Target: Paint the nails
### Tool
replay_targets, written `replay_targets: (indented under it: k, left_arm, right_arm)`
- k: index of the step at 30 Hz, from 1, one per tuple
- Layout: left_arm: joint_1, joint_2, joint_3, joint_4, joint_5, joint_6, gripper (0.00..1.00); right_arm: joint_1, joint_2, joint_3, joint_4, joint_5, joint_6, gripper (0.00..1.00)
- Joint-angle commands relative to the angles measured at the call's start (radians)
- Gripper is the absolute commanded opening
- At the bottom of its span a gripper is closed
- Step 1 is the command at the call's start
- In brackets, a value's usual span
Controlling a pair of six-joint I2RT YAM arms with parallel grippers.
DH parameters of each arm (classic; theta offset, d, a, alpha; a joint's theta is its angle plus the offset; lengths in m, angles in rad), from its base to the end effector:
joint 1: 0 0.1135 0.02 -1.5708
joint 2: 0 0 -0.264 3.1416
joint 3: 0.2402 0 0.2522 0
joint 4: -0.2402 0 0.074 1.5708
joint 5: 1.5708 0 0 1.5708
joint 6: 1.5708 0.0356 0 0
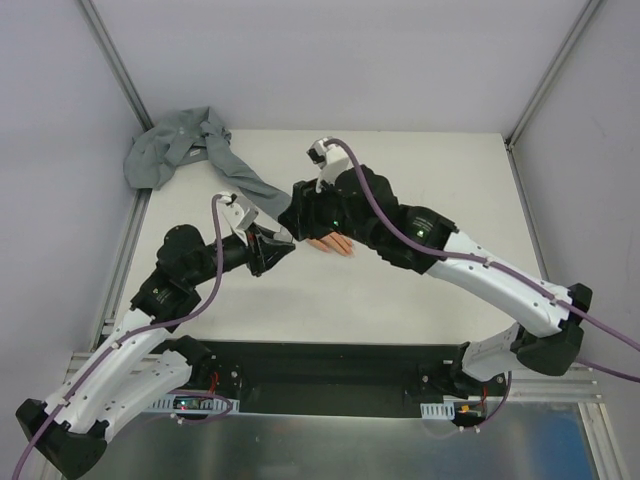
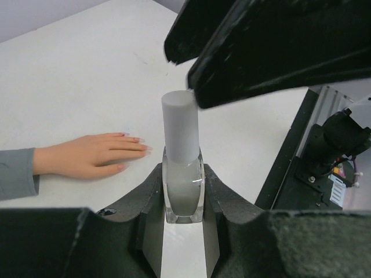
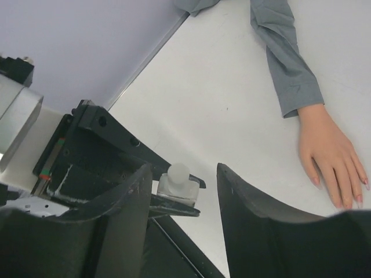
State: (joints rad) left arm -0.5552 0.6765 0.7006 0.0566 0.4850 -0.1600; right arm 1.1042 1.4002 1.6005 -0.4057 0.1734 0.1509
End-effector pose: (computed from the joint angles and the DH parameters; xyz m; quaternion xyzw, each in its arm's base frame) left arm 0.1295 -0.0999 0.3532 0.3023 0.6107 -0.4023 0.6114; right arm 0.1450 0.2742 0.4590 -0.3061 0.7119 0.3147 0.5482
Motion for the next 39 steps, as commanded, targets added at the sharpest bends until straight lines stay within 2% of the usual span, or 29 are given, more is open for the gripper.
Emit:
replay_targets:
  k: [1, 6, 8, 9, 10, 12, 13, 14, 15, 16, 17, 18, 20, 25, 28, 30, 32, 34, 35, 37, 39]
  left_arm:
    - [0.003, 0.015, 0.056, 0.023, -0.052, 0.031, 0.0]
    - [0.003, 0.002, 0.051, 0.035, -0.054, 0.03, 0.0]
    - [0.003, -0.002, 0.043, 0.035, -0.056, 0.025, 0.0]
    - [0.003, -0.008, 0.04, 0.038, -0.056, 0.017, 0.0]
    - [0.003, -0.006, 0.037, 0.041, -0.033, 0.011, 0.0]
    - [0.005, -0.008, 0.042, 0.043, 0.019, -0.013, 0.0]
    - [0.008, -0.009, 0.046, 0.054, 0.185, -0.022, 0.0]
    - [0.017, -0.002, 0.068, 0.063, 0.305, -0.048, 0.0]
    - [0.017, 0.029, 0.088, 0.066, 0.446, -0.074, 0.0]
    - [0.017, 0.047, 0.117, 0.072, 0.654, -0.1, 0.0]
    - [0.017, 0.06, 0.114, 0.104, 0.734, -0.18, 0.0]
    - [0.017, 0.055, 0.099, 0.151, 0.762, -0.223, 0.0]
    - [0.018, 0.017, 0.053, 0.195, 0.713, -0.236, 0.0]
    - [0.018, 0.044, 0.034, 0.204, 0.644, -0.242, 0.0]
    - [0.018, 0.075, 0.057, 0.171, 0.623, -0.217, 0.0]
    - [0.018, 0.075, 0.072, 0.097, 0.58, -0.15, 0.0]
    - [0.018, 0.037, 0.065, 0.08, 0.509, -0.1, 0.0]
    - [0.018, 0.014, 0.051, 0.08, 0.439, -0.069, 0.0]
    - [0.018, 0.003, 0.05, 0.077, 0.425, -0.047, 0.0]
    - [0.018, 0.0, 0.054, 0.075, 0.406, -0.032, 0.0]
    - [0.018, 0.005, 0.065, 0.063, 0.395, -0.018, 0.0]
  right_arm:
    - [0.017, 0.087, 0.094, -0.035, 0.041, 0.035, 0.47]
    - [0.022, 0.117, 0.119, -0.041, 0.051, 0.05, 0.44]
    - [0.02, 0.111, 0.115, -0.039, 0.035, 0.046, 0.31]
    - [0.02, 0.108, 0.107, -0.038, 0.025, 0.039, 0.18]
    - [0.017, 0.102, 0.099, -0.03, 0.002, -0.005, 0.01]
    - [-0.006, 0.06, 0.047, -0.01, -0.168, -0.116, 0.0]
    - [-0.023, 0.039, 0.02, 0.017, -0.28, -0.254, 0.0]
    - [-0.076, 0.02, -0.005, 0.021, -0.615, -0.34, 0.0]
    - [-0.113, -0.024, -0.061, 0.019, -0.846, -0.402, 0.0]
    - [-0.148, -0.038, -0.076, 0.021, -1.058, -0.434, 0.0]
    - [-0.209, -0.049, -0.089, 0.039, -1.224, -0.407, 0.0]
    - [-0.219, -0.052, -0.086, 0.007, -1.267, -0.421, 0.0]
    - [-0.234, -0.069, -0.105, 0.007, -1.261, -0.42, 0.0]
    - [-0.244, -0.11, -0.211, 0.18, -1.241, -0.335, 0.0]
    - [-0.244, -0.107, -0.208, 0.185, -1.22, -0.314, 0.0]
    - [-0.245, -0.11, -0.192, 0.16, -1.151, -0.294, 0.0]
    - [-0.245, -0.121, -0.179, 0.151, -1.011, -0.255, 0.05]
    - [-0.239, -0.122, -0.171, 0.153, -0.898, -0.185, 0.17]
    - [-0.236, -0.125, -0.169, 0.154, -0.866, -0.166, 0.15]
    - [-0.221, -0.125, -0.163, 0.154, -0.78, -0.156, 0.04]
    - [-0.218, -0.129, -0.151, 0.14, -0.735, -0.128, 0.0]
